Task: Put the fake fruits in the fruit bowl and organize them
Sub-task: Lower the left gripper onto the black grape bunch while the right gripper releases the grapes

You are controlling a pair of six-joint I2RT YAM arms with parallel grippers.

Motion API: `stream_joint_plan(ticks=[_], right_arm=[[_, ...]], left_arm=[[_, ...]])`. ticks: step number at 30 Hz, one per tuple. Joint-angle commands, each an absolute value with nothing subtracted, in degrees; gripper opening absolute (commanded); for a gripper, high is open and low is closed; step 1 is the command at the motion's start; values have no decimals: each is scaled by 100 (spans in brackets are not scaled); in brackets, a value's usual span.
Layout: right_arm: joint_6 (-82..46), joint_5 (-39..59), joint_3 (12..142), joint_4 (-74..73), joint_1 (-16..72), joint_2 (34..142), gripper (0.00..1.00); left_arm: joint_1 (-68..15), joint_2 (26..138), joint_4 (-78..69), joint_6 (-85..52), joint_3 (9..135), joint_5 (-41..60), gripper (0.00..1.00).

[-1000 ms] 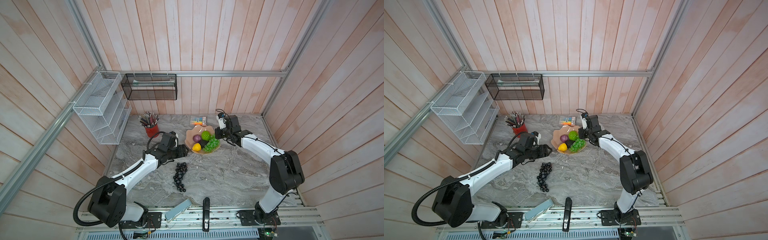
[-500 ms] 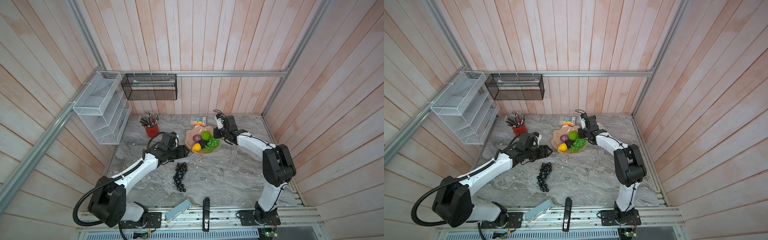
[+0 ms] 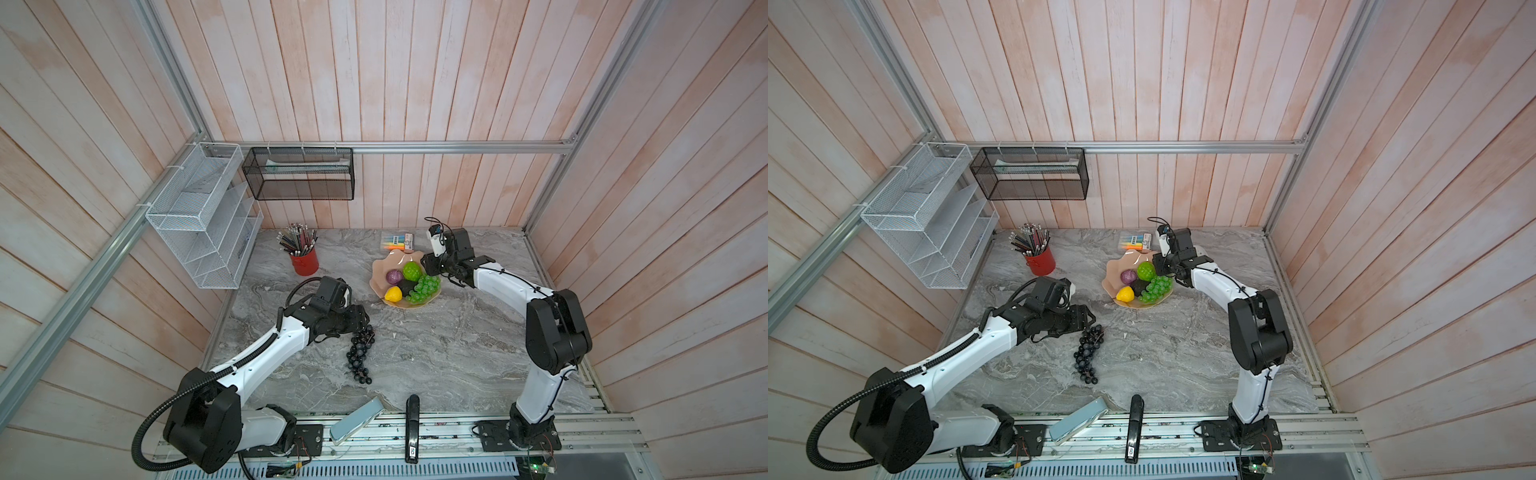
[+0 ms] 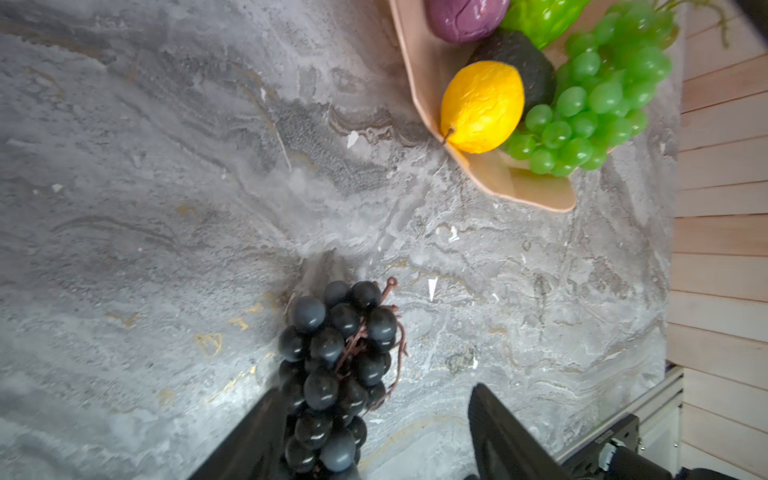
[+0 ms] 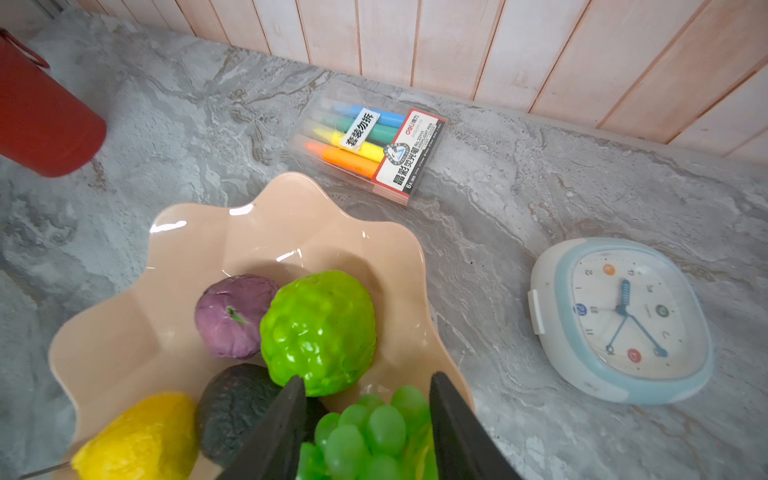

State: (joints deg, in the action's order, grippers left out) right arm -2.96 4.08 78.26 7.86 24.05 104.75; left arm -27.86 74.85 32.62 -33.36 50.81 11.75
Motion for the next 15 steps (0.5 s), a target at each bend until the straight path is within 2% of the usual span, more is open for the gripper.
stream_joint_plan(ticks=[1,4,8,15], right_arm=[[-100,9,7761,872,2671,9924,60],[-31,-298,7706,959,2839,9721,64],[-168,-314,7447,915,2927,9424,65],[-636,-61,6419,332,2933,8815,65]], left_arm=[[-2769,7330,3713,-3088,5279,786,72],[-2769,7496,3895,-2928,5461,812,70],[-2895,7800,4051,-2728,5752,928,63],[-3859,8418,4631,-2621,6207,177,59]])
